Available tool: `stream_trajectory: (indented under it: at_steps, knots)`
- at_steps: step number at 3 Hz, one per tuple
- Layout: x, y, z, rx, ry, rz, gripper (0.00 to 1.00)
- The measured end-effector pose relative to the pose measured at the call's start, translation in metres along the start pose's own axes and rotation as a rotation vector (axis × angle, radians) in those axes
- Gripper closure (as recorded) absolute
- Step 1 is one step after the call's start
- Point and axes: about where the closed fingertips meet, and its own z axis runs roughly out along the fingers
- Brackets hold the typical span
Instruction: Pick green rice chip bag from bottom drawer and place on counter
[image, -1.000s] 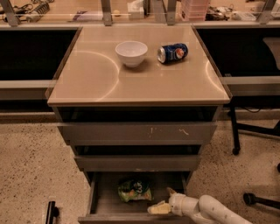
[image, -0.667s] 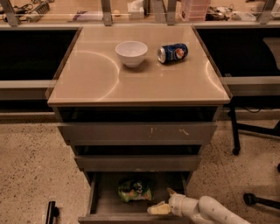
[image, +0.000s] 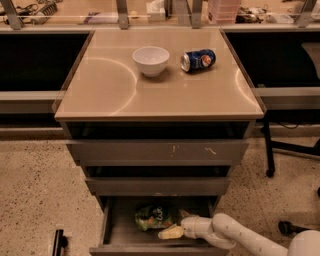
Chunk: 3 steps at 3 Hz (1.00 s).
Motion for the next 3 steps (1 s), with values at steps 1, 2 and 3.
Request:
stream_trajectory:
  at_steps: [1, 2, 3]
  knots:
    - [-0.002, -0.005, 0.032, -0.028, 0.028, -0.016, 0.00]
    - [0.002, -0.010, 0.053, -0.019, 0.039, -0.017, 0.00]
    - [0.011, -0.018, 0.066, 0.018, 0.056, -0.021, 0.00]
